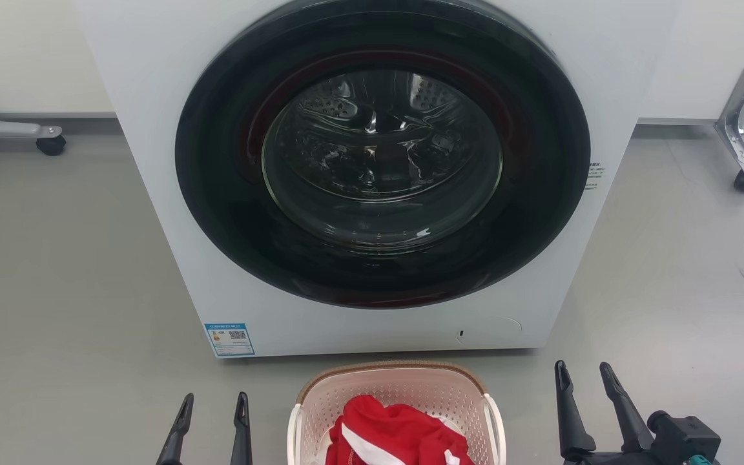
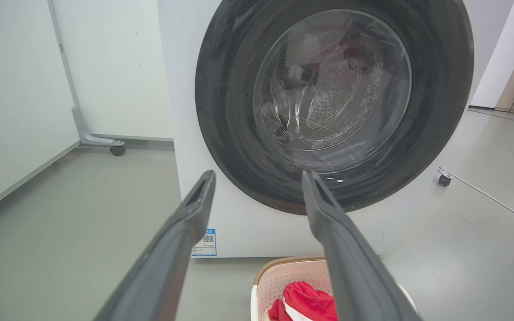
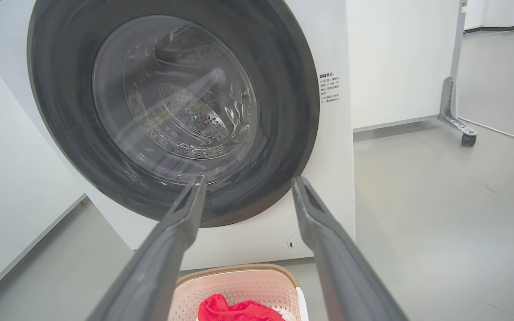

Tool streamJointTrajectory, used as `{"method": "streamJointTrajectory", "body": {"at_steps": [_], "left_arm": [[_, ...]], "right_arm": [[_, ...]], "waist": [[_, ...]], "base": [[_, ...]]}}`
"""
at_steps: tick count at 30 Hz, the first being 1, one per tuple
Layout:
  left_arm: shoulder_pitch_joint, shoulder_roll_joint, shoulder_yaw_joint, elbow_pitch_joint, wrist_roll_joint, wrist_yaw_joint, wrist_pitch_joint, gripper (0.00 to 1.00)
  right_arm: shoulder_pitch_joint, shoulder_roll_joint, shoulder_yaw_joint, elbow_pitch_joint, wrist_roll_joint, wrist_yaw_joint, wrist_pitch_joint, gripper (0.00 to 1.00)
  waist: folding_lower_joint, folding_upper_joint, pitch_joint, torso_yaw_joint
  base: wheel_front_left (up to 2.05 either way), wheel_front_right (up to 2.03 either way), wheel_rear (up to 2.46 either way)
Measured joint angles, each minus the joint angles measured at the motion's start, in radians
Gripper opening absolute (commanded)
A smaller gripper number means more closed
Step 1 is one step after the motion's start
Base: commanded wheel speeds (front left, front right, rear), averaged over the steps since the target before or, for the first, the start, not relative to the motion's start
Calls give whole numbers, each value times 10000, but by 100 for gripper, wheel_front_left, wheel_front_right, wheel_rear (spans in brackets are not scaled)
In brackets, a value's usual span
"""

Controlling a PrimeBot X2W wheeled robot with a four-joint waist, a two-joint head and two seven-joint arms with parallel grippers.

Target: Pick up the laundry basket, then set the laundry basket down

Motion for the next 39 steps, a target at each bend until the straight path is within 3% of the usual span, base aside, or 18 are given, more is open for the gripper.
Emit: {"method": "streamJointTrajectory", "body": {"at_steps": [22, 39], "left_arm": [[-11, -46, 127, -10, -10, -8, 0, 100], [-1394, -165, 322, 407, -951, -357, 0, 100]], "right_arm": [[21, 52, -128, -102, -173, 105, 0, 100], [-1283, -44, -617, 6, -276, 259, -2, 100]], "waist": [[0, 0, 227, 4], [1, 1, 1876, 103]], "base": [[0, 0, 0], [0, 0, 0]]}}
